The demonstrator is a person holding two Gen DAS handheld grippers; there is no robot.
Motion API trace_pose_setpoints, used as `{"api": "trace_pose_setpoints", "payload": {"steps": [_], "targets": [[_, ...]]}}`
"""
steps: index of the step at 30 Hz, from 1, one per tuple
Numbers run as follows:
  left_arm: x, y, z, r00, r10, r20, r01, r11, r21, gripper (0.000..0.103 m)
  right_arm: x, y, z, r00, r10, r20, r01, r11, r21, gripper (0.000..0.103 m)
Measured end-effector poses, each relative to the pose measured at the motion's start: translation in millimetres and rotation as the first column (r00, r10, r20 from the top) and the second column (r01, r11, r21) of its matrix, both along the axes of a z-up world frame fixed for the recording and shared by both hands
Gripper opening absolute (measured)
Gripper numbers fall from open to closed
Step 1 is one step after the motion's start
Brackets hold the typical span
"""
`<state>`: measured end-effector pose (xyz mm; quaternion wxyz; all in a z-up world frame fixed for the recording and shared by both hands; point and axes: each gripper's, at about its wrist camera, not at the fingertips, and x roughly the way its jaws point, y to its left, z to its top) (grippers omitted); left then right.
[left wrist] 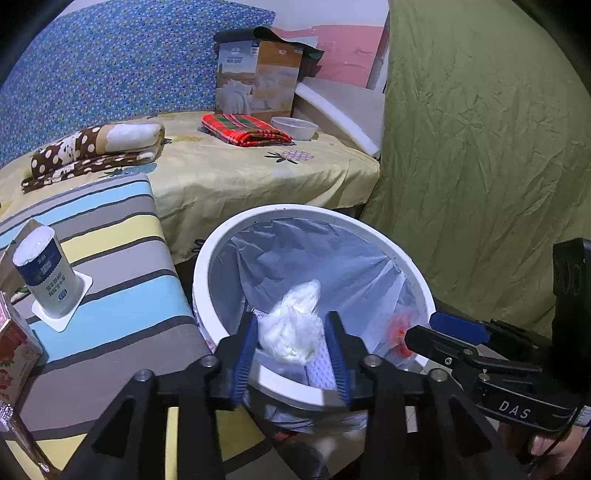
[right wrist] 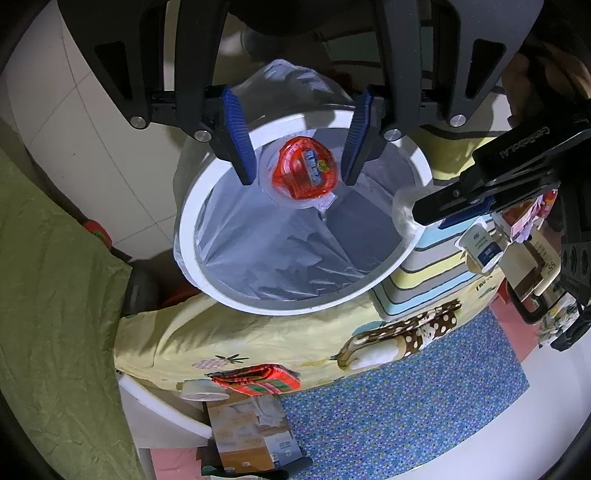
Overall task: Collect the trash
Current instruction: 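Carry the tissue and cup over the bin and open both grippers, then move both tools back toward the remaining trash on the table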
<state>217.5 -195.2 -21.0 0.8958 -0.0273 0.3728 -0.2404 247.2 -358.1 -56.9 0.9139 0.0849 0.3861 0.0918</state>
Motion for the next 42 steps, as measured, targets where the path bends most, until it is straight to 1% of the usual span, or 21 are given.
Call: {"api": "trace_pose_setpoints", "payload": {"steps": [1,2,6,13,16,23,32,36,42], "targets": [[0,1,1,1.000,0.003,0.001,-0.003,1.000,-0.003,0.039,-1,0,1,1.000,0.000,0.005,0.000,1.000,-0.002,0.059],[0,2,1,1.000,0.004,0.002,-0.004,1.000,-0.005,0.039,-1,0,2,1.000,0.001,0.008,-0.001,1.000,-0.005,0.060],[-3,7,3,1.000,0.016,0.004,-0.016,1.000,-0.009,0.039,-2,0,4,1.000,-0.002,0.012,0.002,1.000,-0.004,0.060],[-19,25,12,0.998,0.057,0.028,-0.057,0.998,-0.015,0.039,-8,6,12,0.999,0.016,0.030,-0.017,1.000,0.026,0.060],[-28,35,15,0.995,0.087,0.040,-0.087,0.996,-0.006,0.039,-12,14,16,0.998,0.035,0.048,-0.036,0.999,0.035,0.060],[-54,65,21,0.986,0.159,0.055,-0.160,0.987,0.009,0.039,-24,41,20,0.991,0.114,0.071,-0.117,0.992,0.045,0.060],[-86,109,26,0.966,0.251,0.059,-0.252,0.968,0.009,0.039,-37,75,23,0.974,0.213,0.073,-0.218,0.974,0.062,0.060],[-100,130,30,0.951,0.300,0.069,-0.301,0.953,0.009,0.039,-40,90,25,0.966,0.246,0.077,-0.251,0.965,0.079,0.060],[-116,155,28,0.929,0.365,0.065,-0.366,0.930,0.018,0.039,-43,113,26,0.952,0.295,0.077,-0.302,0.949,0.095,0.060]]}}
